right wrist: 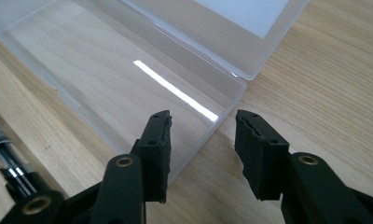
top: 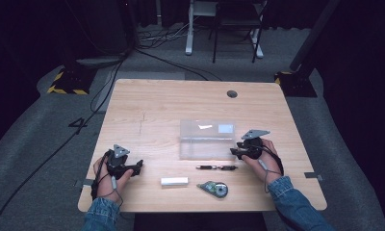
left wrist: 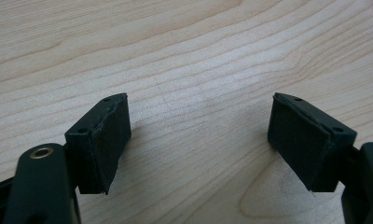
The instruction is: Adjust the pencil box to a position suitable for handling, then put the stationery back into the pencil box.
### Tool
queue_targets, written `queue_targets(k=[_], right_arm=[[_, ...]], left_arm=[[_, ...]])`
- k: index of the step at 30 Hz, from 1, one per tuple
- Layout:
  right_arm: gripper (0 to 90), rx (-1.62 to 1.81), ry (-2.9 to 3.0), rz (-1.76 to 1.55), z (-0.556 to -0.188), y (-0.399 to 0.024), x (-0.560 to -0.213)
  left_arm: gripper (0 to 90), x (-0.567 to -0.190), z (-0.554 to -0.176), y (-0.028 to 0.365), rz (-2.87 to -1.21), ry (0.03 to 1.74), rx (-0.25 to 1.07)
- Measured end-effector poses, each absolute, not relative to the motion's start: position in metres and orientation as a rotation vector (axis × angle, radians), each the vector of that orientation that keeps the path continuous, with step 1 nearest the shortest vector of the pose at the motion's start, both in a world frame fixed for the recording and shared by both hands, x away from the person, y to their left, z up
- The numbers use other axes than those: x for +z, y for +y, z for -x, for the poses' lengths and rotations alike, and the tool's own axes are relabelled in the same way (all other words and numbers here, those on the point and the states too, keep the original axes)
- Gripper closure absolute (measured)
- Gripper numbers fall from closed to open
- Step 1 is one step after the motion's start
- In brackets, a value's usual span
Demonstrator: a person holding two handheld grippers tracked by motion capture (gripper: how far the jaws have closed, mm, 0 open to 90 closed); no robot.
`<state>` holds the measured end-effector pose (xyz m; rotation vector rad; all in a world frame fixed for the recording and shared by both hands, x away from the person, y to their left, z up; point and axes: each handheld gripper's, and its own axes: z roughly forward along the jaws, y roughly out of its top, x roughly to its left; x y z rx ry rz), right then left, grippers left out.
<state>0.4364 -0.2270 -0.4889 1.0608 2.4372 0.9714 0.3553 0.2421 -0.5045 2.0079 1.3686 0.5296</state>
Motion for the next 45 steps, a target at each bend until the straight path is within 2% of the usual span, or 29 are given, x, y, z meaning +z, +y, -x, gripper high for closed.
queue_targets(k=[11, 20, 45], right_arm=[[57.4, 1.085, 2.412, -1.002, -0.419, -0.239, -0.464], [59.5, 1.131, 2.505, -0.885, -0.404, -0.229, -0.451], [57.8, 1.082, 2.710, -0.666, -0.392, -0.192, -0.462]], left_arm=[[21.5, -0.504, -0.359, 0.241, -2.016, 1.356, 0.527], [21.4, -0.504, -0.360, 0.240, -2.017, 1.356, 0.524], [21.4, -0.504, -0.361, 0.238, -2.017, 1.354, 0.526]])
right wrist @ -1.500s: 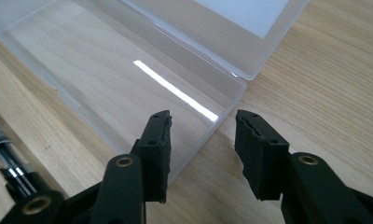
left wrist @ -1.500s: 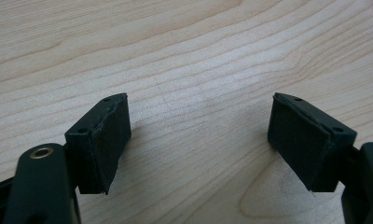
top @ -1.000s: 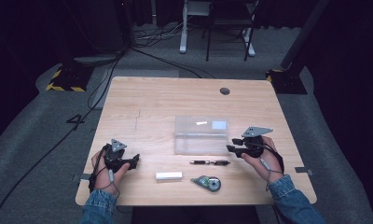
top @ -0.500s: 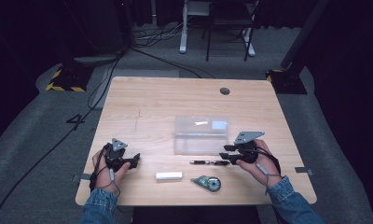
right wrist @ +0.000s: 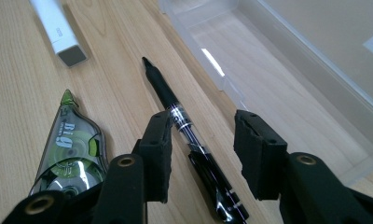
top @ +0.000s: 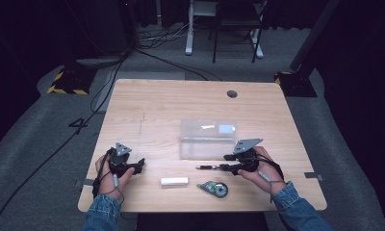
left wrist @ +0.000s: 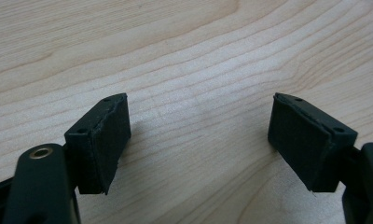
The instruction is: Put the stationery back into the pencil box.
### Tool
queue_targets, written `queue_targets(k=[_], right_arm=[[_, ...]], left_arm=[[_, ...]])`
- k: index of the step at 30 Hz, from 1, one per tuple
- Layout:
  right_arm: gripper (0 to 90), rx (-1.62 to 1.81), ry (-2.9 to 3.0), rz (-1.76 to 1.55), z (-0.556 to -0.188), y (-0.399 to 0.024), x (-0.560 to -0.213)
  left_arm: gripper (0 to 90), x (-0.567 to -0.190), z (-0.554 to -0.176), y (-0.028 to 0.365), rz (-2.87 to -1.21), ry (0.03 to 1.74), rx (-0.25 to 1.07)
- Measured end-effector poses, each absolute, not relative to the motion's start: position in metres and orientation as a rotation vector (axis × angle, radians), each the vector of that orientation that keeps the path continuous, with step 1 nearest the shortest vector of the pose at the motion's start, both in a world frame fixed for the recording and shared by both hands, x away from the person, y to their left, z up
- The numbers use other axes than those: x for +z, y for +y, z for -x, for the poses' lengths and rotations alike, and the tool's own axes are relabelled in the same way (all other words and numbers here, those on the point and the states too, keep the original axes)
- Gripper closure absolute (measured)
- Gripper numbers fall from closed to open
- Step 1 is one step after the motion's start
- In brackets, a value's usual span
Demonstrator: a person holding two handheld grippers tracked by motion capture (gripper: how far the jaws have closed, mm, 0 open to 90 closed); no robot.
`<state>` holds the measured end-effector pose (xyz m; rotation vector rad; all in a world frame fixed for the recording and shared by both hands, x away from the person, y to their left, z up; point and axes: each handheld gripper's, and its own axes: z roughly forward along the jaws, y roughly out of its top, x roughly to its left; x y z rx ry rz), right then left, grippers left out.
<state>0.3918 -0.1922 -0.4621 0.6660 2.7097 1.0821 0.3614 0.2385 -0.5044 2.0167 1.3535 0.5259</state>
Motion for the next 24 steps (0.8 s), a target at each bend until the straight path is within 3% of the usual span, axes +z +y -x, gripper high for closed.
queue_targets(k=[16, 24], right_arm=[[60.4, 1.041, 2.750, -0.564, -0.393, -0.175, -0.475], [67.4, 0.993, 2.777, -0.533, -0.395, -0.171, -0.483]], left_arm=[[21.5, -0.504, -0.360, 0.239, -2.021, 1.347, 0.529], [21.5, -0.504, -0.360, 0.239, -2.021, 1.347, 0.530]])
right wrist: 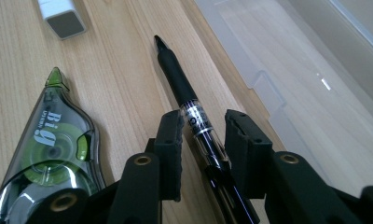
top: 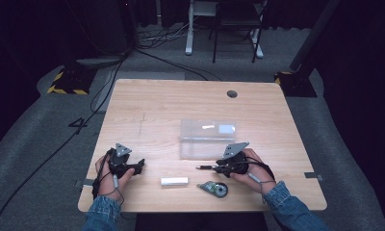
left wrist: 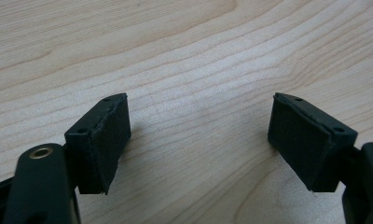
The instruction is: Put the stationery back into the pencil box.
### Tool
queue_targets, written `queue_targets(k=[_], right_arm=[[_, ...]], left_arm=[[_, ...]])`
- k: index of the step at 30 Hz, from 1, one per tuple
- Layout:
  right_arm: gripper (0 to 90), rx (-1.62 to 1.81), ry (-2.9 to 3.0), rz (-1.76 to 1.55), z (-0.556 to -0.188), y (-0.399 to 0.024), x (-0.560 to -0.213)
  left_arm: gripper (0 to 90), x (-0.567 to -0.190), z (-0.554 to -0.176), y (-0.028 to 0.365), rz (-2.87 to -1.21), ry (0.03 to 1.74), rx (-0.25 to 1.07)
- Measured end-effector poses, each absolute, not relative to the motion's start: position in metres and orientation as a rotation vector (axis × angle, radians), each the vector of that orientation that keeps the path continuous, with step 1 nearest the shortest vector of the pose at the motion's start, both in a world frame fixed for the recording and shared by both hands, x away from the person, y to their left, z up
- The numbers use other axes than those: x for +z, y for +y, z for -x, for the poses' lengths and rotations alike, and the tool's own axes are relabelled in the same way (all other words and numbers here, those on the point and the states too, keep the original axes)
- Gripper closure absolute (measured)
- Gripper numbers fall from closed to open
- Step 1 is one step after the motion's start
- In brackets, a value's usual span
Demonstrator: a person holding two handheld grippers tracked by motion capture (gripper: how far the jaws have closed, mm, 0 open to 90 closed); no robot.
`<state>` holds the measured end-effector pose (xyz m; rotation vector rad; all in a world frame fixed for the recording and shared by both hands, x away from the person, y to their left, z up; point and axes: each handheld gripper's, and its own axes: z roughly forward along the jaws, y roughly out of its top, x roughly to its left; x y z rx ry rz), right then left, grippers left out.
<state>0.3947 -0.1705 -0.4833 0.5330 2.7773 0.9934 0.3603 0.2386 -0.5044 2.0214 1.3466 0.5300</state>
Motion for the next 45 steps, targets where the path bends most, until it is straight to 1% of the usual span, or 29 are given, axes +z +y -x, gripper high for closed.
queue_targets(k=[6, 8, 11, 20, 30, 45], right_arm=[[71.7, 1.002, 2.787, -0.521, -0.396, -0.170, -0.486], [76.3, 0.998, 2.798, -0.494, -0.395, -0.169, -0.486], [79.7, 0.997, 2.811, -0.464, -0.395, -0.169, -0.486], [80.1, 0.992, 2.835, -0.437, -0.394, -0.168, -0.483], [80.1, 1.070, 2.800, -0.446, -0.396, -0.173, -0.465], [80.1, 1.128, 2.732, -0.477, -0.406, -0.179, -0.449]], left_arm=[[21.5, -0.504, -0.360, 0.238, -2.019, 1.350, 0.528], [21.4, -0.504, -0.360, 0.238, -2.019, 1.349, 0.530], [21.4, -0.504, -0.360, 0.239, -2.021, 1.347, 0.529], [21.5, -0.504, -0.360, 0.238, -2.019, 1.350, 0.529], [21.5, -0.505, -0.360, 0.238, -2.016, 1.352, 0.525], [21.5, -0.504, -0.358, 0.238, -2.023, 1.346, 0.528]])
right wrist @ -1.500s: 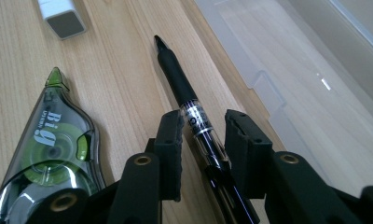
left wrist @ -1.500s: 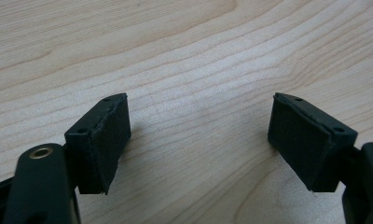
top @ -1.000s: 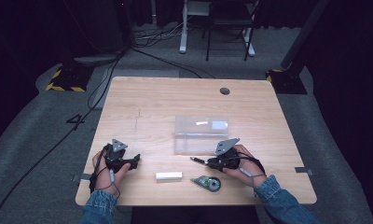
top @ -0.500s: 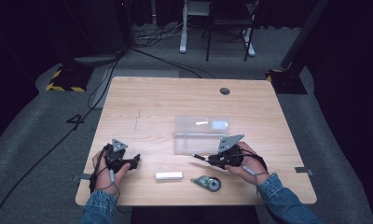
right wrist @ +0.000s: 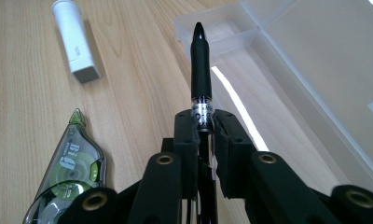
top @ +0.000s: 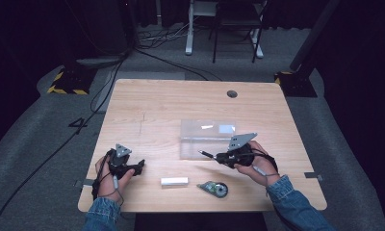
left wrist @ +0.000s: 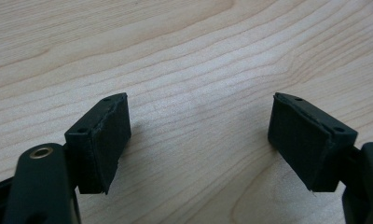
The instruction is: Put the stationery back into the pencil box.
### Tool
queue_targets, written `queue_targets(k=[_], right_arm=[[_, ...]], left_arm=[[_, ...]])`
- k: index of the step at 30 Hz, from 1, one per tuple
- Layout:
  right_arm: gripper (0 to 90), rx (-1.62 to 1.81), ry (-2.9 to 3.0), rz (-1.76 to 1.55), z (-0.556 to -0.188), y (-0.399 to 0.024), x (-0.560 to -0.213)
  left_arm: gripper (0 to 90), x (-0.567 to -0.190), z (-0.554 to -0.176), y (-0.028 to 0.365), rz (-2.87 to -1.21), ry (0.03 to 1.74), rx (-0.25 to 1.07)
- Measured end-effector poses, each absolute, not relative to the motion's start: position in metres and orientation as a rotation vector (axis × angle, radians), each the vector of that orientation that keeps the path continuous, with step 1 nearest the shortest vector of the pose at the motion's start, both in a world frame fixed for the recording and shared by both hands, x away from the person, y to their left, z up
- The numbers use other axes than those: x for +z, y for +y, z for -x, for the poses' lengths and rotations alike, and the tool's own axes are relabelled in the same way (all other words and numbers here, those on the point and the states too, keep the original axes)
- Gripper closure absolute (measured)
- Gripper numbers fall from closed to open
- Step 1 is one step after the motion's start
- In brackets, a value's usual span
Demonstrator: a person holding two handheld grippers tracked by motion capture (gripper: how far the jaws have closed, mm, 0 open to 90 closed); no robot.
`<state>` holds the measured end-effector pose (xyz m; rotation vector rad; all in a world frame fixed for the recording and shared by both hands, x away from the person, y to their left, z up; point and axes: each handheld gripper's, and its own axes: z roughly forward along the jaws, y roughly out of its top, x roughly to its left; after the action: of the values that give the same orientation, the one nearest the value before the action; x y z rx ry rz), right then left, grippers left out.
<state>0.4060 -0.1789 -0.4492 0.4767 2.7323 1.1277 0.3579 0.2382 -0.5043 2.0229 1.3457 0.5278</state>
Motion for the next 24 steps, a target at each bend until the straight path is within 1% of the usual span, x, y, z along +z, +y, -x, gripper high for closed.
queue_targets(k=[12, 24], right_arm=[[80.1, 1.072, 2.729, -0.457, -0.431, -0.175, -0.435], [80.0, 0.990, 2.744, -0.468, -0.458, -0.173, -0.443]], left_arm=[[21.3, -0.504, -0.358, 0.238, -2.024, 1.344, 0.520], [21.4, -0.504, -0.358, 0.238, -2.024, 1.344, 0.520]])
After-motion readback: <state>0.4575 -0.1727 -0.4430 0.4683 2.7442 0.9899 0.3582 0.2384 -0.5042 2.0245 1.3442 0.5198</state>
